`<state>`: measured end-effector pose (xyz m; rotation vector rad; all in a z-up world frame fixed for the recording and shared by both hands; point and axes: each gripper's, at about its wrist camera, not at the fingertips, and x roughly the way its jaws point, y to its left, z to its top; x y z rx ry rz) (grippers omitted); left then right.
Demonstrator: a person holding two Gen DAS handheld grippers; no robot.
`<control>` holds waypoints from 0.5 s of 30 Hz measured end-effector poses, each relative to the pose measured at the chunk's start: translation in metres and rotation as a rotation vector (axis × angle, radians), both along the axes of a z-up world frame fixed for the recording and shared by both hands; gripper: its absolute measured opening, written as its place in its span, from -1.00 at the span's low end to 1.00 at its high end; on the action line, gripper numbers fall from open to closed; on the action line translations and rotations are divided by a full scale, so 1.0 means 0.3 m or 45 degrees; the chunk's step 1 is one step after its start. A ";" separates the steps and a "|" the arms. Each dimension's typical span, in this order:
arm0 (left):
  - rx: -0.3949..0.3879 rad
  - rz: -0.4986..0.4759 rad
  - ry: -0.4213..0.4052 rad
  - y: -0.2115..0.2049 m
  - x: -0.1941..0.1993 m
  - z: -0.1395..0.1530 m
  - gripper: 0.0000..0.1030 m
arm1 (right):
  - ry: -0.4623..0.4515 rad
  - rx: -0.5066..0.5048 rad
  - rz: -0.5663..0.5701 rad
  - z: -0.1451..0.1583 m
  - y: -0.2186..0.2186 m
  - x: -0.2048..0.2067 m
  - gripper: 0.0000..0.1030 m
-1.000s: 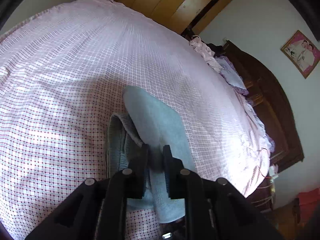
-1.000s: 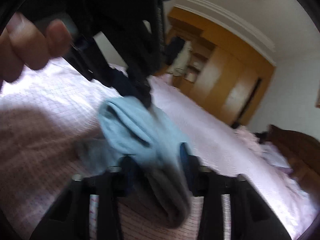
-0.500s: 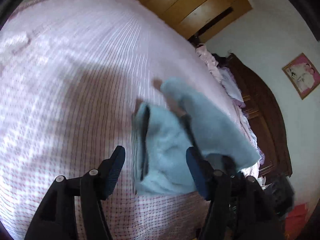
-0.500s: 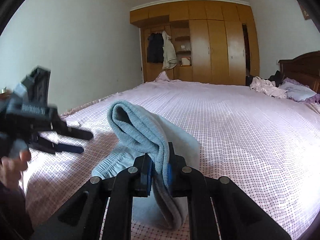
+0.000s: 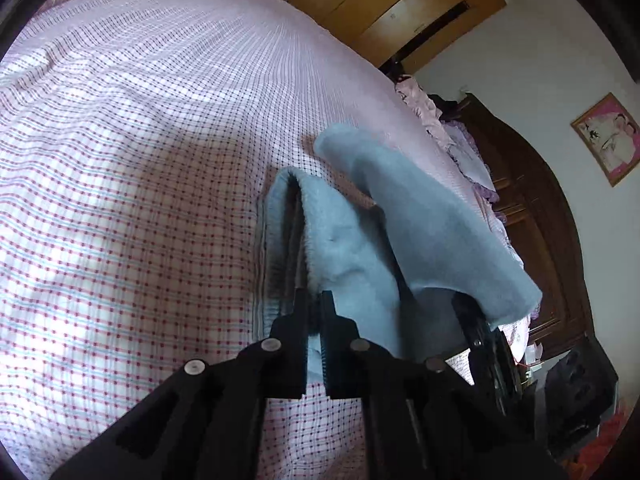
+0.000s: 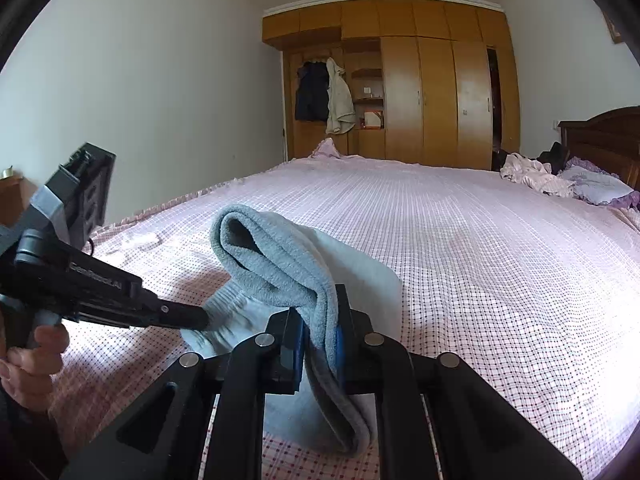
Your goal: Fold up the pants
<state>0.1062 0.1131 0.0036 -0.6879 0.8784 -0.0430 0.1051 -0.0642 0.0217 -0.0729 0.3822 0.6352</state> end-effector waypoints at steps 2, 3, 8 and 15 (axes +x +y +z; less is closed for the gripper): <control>0.043 0.007 0.029 0.003 0.002 -0.008 -0.89 | 0.003 -0.005 0.006 -0.002 0.009 -0.005 -0.90; 0.070 0.020 0.065 0.008 0.005 -0.020 -0.83 | 0.004 -0.008 0.007 -0.003 0.010 -0.006 -0.90; 0.210 0.127 0.041 0.008 -0.011 0.043 0.20 | -0.029 -0.062 0.018 -0.003 0.029 -0.013 -0.90; -0.294 -0.085 -0.085 -0.011 0.012 0.135 0.64 | -0.032 -0.062 0.015 -0.011 0.034 -0.023 -0.90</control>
